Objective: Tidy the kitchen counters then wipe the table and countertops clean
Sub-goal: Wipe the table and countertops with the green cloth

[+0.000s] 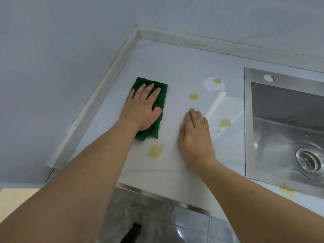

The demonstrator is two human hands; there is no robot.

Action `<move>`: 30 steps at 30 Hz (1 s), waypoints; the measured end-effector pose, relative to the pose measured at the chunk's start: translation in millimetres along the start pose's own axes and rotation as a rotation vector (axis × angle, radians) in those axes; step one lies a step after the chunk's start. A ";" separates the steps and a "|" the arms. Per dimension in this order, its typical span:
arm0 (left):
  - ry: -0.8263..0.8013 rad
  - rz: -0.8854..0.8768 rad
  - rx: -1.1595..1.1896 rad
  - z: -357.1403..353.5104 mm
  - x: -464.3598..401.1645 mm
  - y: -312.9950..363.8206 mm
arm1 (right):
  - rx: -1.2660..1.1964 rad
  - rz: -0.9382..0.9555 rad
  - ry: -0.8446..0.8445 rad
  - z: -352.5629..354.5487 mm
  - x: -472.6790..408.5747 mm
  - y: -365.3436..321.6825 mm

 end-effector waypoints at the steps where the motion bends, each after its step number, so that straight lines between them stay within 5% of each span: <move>1: -0.002 -0.003 -0.004 -0.2 1.5 0.5 | 0.006 0.001 -0.001 -0.3 0.5 -0.2; 14: -0.018 -0.001 0.008 -14.9 149.8 -2.7 | 0.040 0.030 0.079 1.4 2.7 -3.3; 30: -0.015 0.039 -0.015 -13.5 99.7 3.0 | 0.065 0.052 0.092 -3.1 0.1 -0.4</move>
Point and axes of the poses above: each hand's wrist, its own x-axis away from the middle knuckle, its own z-axis out of the back of the hand, y = z × x, the point moved 8 cm from there along -x, towards the middle knuckle, and after that the axes turned 4 degrees about z, right-handed, at the moved point
